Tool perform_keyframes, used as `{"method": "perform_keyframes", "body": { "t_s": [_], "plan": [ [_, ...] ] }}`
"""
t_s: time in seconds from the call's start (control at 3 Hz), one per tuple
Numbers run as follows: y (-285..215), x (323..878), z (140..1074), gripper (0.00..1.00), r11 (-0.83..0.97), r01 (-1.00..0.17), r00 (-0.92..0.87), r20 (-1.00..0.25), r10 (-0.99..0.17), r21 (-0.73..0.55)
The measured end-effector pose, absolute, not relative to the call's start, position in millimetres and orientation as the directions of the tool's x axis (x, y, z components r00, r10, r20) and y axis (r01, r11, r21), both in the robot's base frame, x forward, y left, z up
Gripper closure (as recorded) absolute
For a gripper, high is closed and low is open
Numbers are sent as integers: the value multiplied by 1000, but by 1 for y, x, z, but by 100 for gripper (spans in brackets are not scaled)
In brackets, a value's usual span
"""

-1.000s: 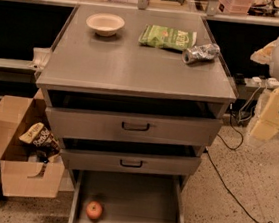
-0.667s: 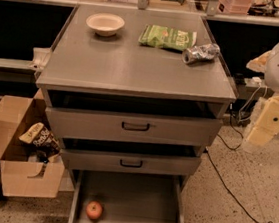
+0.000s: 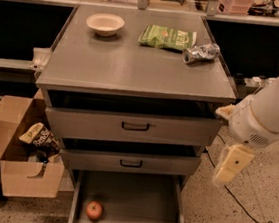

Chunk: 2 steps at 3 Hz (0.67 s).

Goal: Pick apple from bottom drawer and place on counter

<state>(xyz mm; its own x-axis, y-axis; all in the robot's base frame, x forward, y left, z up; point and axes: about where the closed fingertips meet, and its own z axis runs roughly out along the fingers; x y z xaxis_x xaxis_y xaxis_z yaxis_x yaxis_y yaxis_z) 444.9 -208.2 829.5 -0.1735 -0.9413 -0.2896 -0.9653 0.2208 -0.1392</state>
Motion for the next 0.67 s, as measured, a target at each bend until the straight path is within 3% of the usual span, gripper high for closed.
{"method": "perform_keyframes", "body": {
  "t_s": [0.33, 0.67],
  "plan": [
    [-185, 439, 750, 0, 229, -971, -188, -369, -910, -69],
    [-185, 439, 751, 0, 228, -971, -188, -369, -910, -69]
  ]
}}
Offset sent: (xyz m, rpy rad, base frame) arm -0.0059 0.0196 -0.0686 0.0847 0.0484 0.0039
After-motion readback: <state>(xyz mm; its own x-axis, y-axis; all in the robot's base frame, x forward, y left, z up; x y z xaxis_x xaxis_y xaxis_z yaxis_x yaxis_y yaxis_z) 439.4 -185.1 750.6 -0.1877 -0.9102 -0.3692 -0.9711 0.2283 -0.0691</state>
